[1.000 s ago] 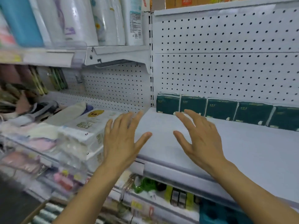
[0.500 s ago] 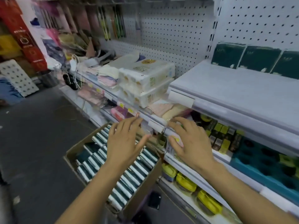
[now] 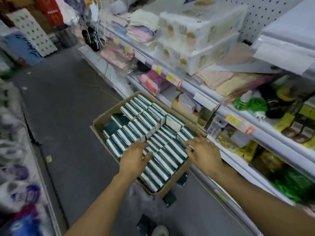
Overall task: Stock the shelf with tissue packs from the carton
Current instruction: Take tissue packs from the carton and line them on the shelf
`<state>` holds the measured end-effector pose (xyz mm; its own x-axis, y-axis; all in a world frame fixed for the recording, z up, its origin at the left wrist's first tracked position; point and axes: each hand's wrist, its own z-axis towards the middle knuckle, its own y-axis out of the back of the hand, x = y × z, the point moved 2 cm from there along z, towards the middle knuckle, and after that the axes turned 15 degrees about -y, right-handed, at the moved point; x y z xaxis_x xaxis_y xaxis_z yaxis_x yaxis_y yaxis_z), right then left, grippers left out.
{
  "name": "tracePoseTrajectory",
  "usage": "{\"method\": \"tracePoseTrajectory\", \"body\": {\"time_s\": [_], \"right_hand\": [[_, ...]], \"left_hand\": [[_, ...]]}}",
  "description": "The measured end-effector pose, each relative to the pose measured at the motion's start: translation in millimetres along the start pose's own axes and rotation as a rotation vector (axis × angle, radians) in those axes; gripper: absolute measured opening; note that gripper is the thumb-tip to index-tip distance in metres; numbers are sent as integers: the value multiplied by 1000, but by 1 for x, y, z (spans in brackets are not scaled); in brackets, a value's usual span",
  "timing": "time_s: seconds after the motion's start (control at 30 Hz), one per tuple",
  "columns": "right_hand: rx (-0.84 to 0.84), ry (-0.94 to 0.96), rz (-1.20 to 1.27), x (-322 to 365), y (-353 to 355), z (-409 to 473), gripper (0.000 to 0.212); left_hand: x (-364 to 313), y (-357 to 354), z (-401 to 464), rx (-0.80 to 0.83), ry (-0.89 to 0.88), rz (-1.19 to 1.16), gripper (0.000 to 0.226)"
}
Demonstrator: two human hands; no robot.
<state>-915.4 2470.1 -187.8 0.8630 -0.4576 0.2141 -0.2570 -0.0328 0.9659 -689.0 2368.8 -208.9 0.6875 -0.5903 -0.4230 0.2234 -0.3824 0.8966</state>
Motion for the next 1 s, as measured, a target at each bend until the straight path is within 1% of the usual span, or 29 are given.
{"method": "tracePoseTrajectory", "body": {"time_s": [0.1, 0.2, 0.33, 0.43, 0.6, 0.7, 0.77, 0.83, 0.93, 0.97, 1.0], "right_hand": [[79, -71, -78, -3, -34, 24, 32], [124, -112, -189, -8, -65, 48, 28], [146, -104, -283, -6, -100, 69, 25], [147, -98, -363, -4, -117, 82, 32], [224, -163, -423, -4, -131, 94, 39], [243, -167, -412, -4, -136, 96, 41], [241, -158, -430, -5, -135, 97, 38], [232, -156, -437, -5, -133, 97, 28], [220, -229, -358, -5, -124, 97, 9], [213, -254, -327, -5, -118, 96, 6], [197, -275, -302, -7, -113, 94, 12]], "left_hand": [[13, -30, 27, 81, -59, -65, 39], [16, -60, 60, 114, -176, -87, 36], [11, -91, 98, 139, -343, -15, 34], [11, -108, 118, 229, -443, 96, 36], [6, -113, 140, 375, -482, 277, 44], [1, -112, 146, 484, -495, 333, 47], [1, -110, 150, 525, -521, 393, 47], [-1, -107, 153, 528, -589, 506, 41], [-4, -108, 149, 494, -649, 621, 33], [-3, -107, 146, 466, -653, 628, 32], [-2, -104, 143, 430, -653, 617, 32]]}}
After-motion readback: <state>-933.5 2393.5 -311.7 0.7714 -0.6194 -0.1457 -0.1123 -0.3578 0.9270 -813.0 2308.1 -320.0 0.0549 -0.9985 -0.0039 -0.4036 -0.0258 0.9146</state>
